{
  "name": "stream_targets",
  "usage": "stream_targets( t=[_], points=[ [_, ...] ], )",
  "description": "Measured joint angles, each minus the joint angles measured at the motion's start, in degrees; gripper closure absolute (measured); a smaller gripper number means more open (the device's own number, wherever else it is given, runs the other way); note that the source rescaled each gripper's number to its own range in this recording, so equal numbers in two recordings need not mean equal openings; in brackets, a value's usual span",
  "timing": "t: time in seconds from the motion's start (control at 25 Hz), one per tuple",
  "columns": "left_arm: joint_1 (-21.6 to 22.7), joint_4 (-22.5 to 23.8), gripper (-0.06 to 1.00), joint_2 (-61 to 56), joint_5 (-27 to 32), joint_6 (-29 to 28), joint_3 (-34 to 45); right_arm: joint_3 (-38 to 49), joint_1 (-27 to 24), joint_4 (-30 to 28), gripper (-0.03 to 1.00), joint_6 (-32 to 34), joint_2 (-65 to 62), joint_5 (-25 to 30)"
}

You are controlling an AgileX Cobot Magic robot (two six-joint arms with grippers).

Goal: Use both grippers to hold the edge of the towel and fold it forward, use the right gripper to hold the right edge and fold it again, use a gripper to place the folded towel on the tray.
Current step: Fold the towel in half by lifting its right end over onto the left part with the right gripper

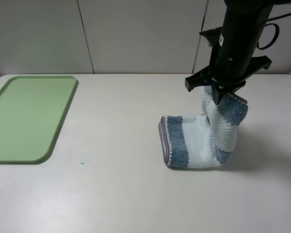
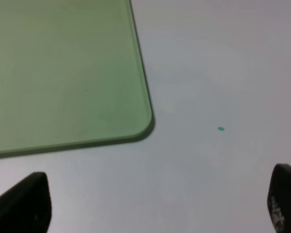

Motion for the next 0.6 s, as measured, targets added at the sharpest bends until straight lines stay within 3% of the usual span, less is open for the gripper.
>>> stream_targets(
  t=[0.6],
  points=[
    [0.0, 0.0, 0.07, 0.0, 0.0, 0.0, 0.0, 0.7, 0.0, 5.4, 0.89, -3.1, 0.4, -1.5]
  ],
)
